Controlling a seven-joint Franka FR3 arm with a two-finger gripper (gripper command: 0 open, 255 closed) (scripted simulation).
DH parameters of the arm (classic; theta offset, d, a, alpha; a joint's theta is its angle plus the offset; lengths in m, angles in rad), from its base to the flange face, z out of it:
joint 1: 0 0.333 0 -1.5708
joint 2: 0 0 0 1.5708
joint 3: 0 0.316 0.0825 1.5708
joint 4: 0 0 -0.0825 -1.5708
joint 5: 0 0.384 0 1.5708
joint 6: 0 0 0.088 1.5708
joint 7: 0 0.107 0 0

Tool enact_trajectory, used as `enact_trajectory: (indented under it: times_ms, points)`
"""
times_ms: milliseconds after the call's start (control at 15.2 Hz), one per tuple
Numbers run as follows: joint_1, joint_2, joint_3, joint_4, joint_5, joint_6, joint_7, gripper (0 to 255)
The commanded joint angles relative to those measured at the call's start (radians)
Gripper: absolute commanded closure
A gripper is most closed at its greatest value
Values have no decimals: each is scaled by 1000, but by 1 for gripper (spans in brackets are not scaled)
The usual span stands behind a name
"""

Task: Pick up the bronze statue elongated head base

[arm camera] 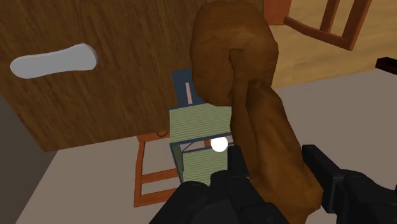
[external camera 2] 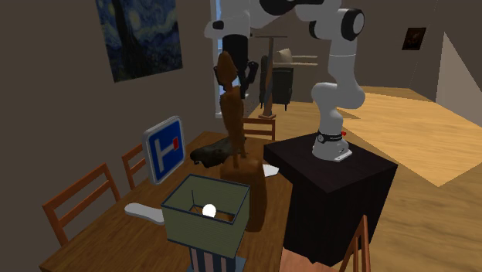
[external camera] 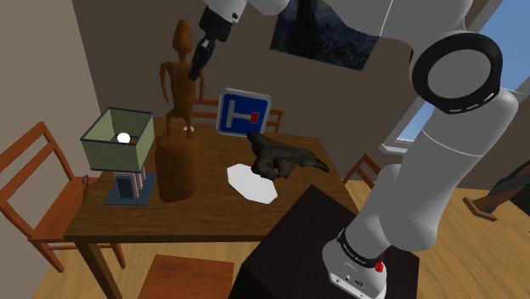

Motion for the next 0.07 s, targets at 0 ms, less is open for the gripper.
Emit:
enact_trajectory:
  times_ms: [0]
  points:
    - [0,-2,0,12,0,-9,3,255]
